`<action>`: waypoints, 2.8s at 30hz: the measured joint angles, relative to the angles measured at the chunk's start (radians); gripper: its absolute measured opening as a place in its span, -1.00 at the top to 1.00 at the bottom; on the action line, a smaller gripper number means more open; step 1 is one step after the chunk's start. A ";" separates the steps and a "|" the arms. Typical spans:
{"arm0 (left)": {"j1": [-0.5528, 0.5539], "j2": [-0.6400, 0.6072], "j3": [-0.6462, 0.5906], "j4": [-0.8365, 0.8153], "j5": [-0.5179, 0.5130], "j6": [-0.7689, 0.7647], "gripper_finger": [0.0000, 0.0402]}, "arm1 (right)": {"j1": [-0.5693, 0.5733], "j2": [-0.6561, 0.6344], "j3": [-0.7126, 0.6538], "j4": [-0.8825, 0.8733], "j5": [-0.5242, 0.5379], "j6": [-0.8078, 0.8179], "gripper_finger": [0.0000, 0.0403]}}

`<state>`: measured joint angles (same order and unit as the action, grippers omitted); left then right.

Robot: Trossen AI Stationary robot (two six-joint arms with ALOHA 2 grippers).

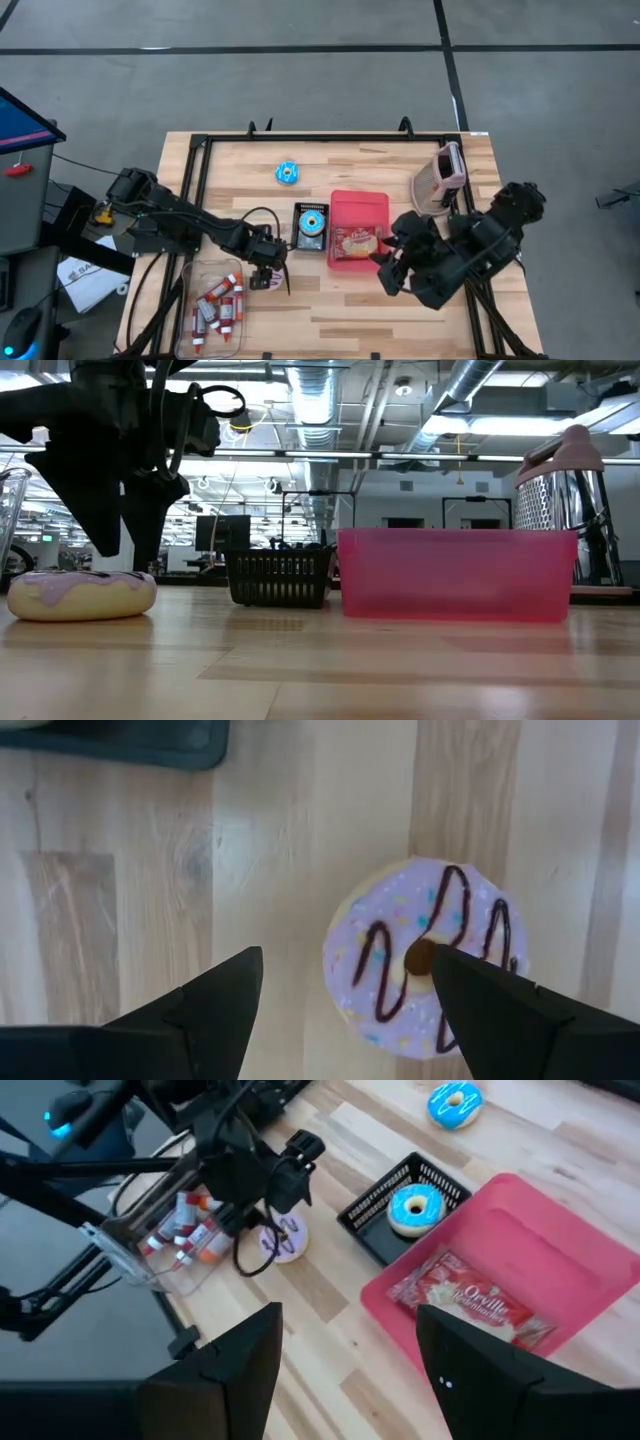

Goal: Pick & Place Food Item
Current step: Put the violet donut into the black bin

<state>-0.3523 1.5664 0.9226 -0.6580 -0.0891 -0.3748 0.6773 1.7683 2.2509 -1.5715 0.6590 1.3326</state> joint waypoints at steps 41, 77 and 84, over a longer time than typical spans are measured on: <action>-0.019 0.035 -0.054 0.080 -0.006 -0.079 -0.42 | 0.090 0.000 0.000 0.009 0.102 0.101 -0.11; -0.015 0.039 -0.083 0.144 0.019 -0.125 0.15 | 0.060 0.000 0.000 0.017 0.102 0.101 -0.11; 0.010 0.039 -0.042 0.149 0.019 -0.130 0.15 | 0.053 -0.002 0.001 0.017 0.101 0.100 -0.11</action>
<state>-0.3428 1.6054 0.8810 -0.5090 -0.0700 -0.5052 0.7300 1.7668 2.2516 -1.5548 0.7605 1.4330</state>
